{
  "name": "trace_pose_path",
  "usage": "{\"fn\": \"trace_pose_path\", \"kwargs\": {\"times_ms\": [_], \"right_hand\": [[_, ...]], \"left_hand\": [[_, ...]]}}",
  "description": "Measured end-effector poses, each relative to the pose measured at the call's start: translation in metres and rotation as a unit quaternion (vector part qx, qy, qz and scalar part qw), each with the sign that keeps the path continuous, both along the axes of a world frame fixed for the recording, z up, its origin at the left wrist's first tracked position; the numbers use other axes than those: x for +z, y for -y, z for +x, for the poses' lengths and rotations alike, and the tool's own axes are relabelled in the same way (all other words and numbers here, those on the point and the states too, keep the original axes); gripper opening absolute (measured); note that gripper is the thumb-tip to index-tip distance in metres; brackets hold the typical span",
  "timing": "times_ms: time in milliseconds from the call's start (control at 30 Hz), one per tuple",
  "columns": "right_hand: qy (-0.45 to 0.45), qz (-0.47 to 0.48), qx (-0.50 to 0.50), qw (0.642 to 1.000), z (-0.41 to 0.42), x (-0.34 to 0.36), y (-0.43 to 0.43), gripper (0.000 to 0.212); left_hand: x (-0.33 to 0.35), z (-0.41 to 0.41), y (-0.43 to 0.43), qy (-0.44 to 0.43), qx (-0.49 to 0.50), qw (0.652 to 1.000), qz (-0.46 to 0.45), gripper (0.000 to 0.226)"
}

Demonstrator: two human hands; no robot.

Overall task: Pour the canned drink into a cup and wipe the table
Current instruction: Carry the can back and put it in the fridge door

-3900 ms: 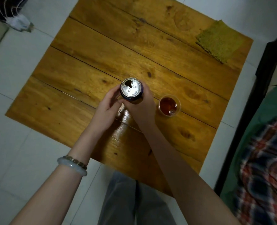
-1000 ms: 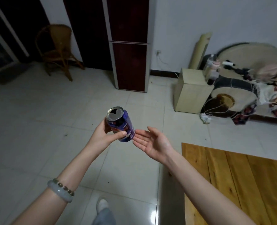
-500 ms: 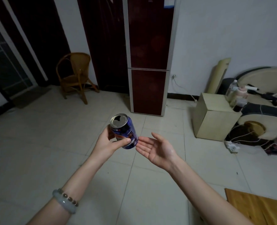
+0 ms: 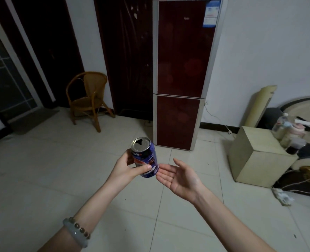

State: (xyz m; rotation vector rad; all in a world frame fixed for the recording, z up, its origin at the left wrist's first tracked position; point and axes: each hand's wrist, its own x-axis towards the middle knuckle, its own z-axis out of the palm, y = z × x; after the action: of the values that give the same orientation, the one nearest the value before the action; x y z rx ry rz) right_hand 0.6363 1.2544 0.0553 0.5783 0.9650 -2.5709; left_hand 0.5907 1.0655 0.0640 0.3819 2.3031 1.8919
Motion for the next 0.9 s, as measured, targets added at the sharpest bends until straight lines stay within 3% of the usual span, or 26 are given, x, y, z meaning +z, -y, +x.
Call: {"fn": "trace_pose_path", "kwargs": {"times_ms": [900], "right_hand": [[-0.028, 0.027, 0.010, 0.999, -0.492, 0.014, -0.050, 0.045]], "left_hand": [[0.023, -0.489, -0.048, -0.023, -0.031, 0.999, -0.009, 0.053]]}}
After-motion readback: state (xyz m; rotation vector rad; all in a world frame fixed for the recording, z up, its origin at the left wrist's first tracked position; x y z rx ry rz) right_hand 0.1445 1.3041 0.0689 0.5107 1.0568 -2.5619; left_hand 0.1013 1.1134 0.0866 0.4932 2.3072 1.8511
